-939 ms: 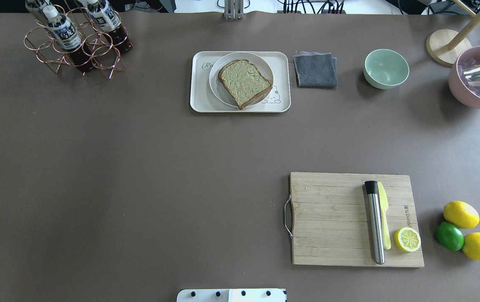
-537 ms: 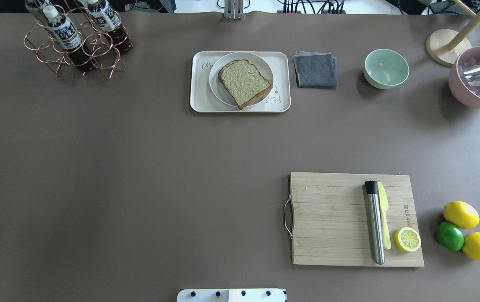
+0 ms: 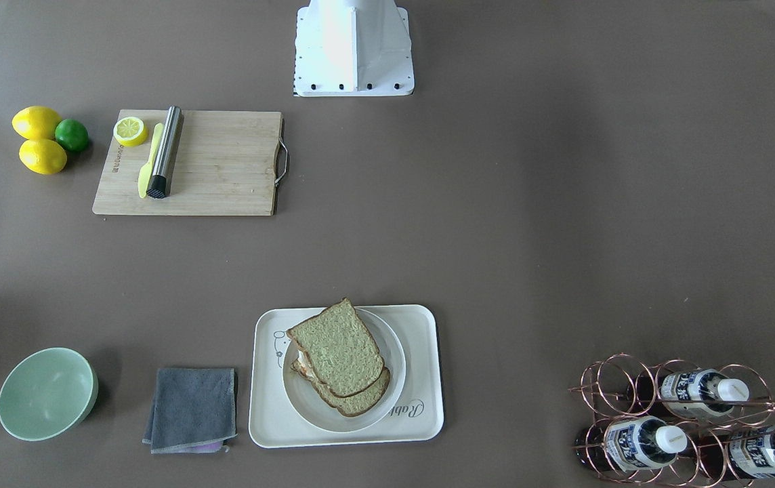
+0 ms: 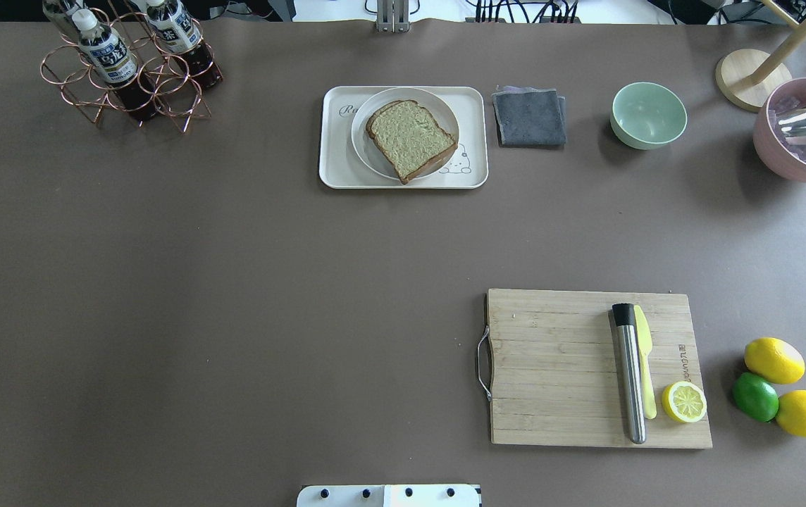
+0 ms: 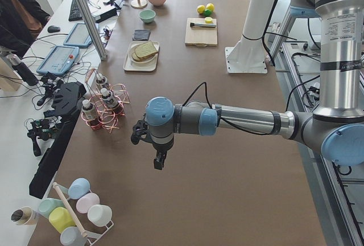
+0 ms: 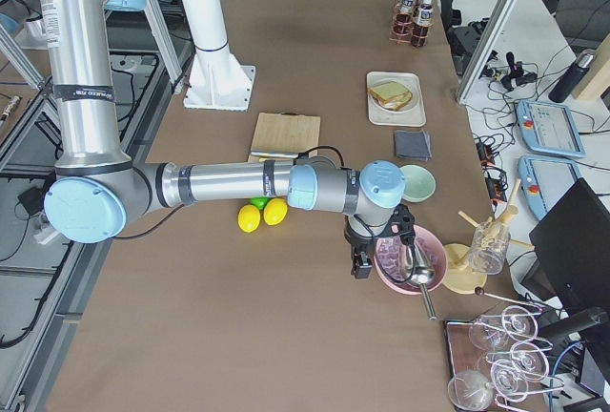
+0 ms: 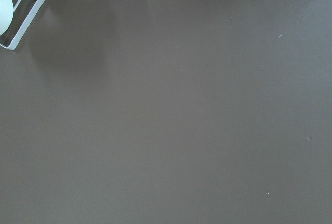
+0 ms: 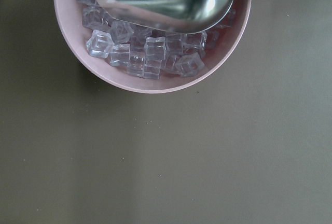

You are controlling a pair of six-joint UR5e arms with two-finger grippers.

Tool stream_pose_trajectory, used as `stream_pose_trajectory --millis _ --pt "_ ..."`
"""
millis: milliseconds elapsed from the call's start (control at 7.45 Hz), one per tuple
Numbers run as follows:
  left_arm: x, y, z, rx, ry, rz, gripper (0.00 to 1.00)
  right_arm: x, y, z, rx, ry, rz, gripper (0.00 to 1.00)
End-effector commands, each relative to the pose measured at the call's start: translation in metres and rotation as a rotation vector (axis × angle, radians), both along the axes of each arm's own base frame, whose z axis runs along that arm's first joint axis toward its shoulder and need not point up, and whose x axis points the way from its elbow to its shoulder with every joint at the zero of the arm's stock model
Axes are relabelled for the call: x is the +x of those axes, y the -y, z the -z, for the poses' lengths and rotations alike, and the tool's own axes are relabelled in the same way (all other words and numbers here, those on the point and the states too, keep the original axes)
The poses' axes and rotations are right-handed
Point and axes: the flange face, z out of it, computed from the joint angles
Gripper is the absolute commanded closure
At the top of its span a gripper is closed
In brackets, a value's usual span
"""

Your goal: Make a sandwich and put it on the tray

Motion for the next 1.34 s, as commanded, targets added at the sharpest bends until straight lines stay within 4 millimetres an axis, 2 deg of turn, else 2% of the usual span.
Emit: stream_pose_trajectory --millis 0,1208 --pt "-0.0001 0.003 0.0022 0.005 0.001 0.0 0.02 -0.0004 -0.0001 -0.0006 -0.001 0.0 0.001 0.0" --pt "0.0005 0.0058 -0.0073 0.026 0.003 0.002 0.02 -0.0004 0.0002 0.0024 0.004 0.0 0.0 0.0"
